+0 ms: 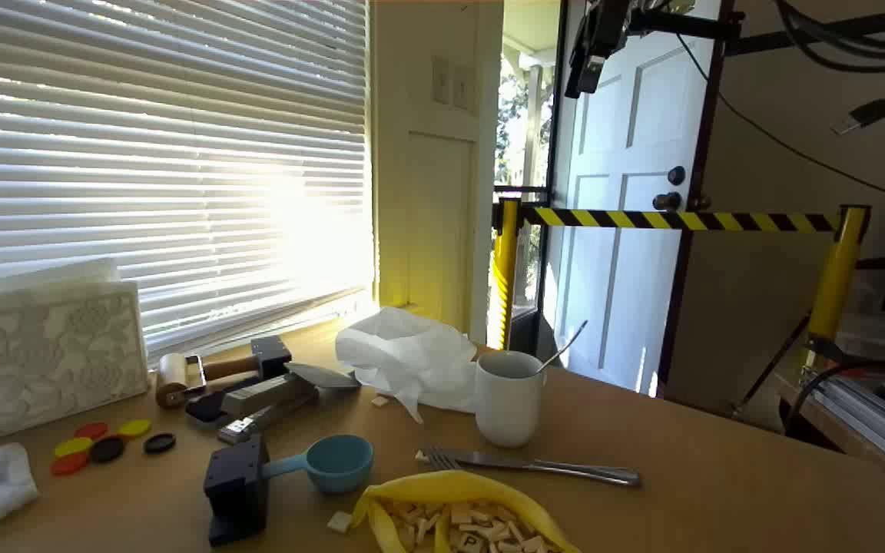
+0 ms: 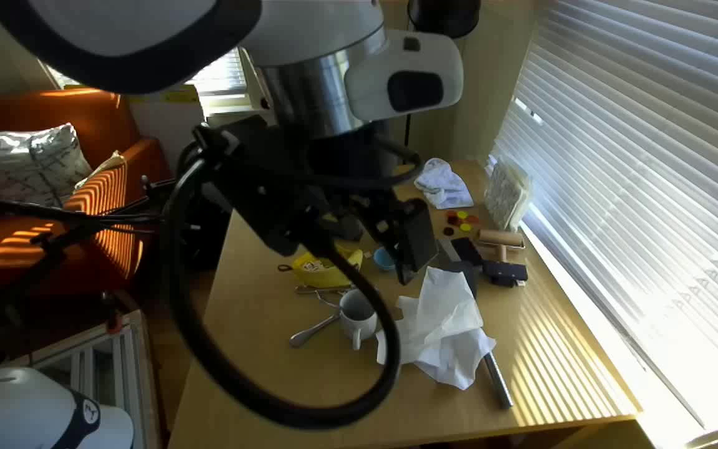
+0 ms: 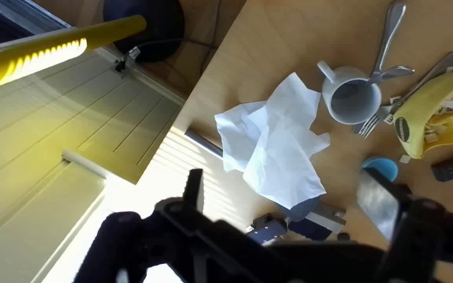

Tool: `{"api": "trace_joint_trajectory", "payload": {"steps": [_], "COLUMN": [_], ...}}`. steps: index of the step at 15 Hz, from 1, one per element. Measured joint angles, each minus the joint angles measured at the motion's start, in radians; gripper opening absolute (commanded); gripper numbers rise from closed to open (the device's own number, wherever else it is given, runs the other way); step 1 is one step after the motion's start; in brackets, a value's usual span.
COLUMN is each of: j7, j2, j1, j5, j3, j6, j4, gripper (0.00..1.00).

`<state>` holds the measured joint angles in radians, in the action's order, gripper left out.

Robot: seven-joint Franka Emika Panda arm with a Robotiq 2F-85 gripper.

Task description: Move the yellow object to the left

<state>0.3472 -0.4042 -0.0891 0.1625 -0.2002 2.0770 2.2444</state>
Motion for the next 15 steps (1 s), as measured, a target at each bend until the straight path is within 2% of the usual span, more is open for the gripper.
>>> {"api": "trace_joint_trajectory", "payload": {"steps": [7,11,15], "j7": [0.021,0.081,0.138], "j2": [0.001,0.045,0.175], "j1": [0.006,0.090,0.176], "j5": [0.000,-0.003,-0.003], "j3": [0.008,0.081,0.160], "j6": [0.001,0.003,0.043], "j4": [0.000,-0.015,-0.069], "gripper": [1.00,1.00,1.00]}}
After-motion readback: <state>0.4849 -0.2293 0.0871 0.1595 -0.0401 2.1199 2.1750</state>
